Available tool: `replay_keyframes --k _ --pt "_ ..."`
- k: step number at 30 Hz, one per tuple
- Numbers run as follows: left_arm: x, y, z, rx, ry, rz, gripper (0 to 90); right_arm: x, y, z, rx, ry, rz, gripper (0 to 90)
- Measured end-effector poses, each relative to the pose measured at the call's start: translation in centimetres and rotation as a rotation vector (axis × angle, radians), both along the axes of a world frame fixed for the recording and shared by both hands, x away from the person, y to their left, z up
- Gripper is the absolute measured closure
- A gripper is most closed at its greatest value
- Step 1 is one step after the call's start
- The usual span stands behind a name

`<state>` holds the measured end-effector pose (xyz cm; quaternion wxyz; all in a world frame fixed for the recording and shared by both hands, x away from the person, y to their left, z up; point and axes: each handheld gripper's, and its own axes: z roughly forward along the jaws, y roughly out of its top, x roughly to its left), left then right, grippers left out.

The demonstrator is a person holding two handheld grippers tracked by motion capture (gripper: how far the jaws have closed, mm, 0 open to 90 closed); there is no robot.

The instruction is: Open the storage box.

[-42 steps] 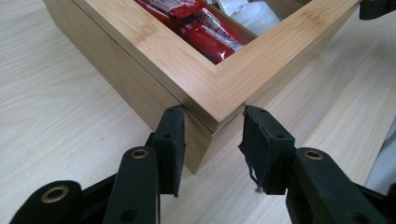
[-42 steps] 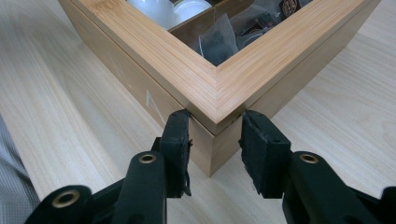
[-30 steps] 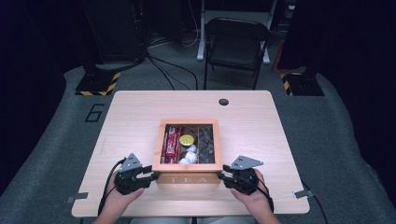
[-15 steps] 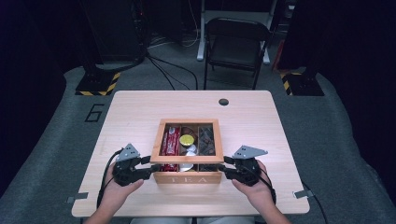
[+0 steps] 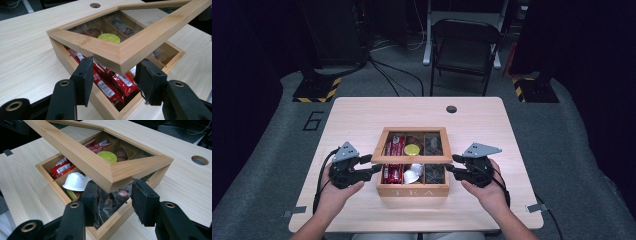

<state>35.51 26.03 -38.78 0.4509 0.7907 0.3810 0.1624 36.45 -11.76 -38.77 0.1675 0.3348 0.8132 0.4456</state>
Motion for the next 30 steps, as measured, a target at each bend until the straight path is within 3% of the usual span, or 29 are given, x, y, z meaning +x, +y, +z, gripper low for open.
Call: replay_keyframes --k 6,11,15,21,30 --pt "0.6 0.1 1.1 0.012 -0.013 -0.01 49.2 0.5 0.1 1.0 -0.001 -0.008 -0.008 57.1" --pt "1.4 0.2 2.0 -0.02 -0.015 -0.001 49.5 1.2 0.1 1.9 0.014 -0.035 -0.009 56.8" --pt "2.0 0.2 2.6 -0.017 -0.027 -0.002 49.5 1.9 0.4 2.3 -0.012 -0.066 -0.013 54.5" --pt "3.0 0.3 3.6 -0.05 -0.022 0.007 49.7 3.3 1.1 2.7 -0.066 -0.095 -0.035 53.2" --pt "4.5 0.3 5.1 -0.052 -0.026 0.011 49.9 5.1 1.4 3.3 -0.036 -0.109 -0.068 53.2"
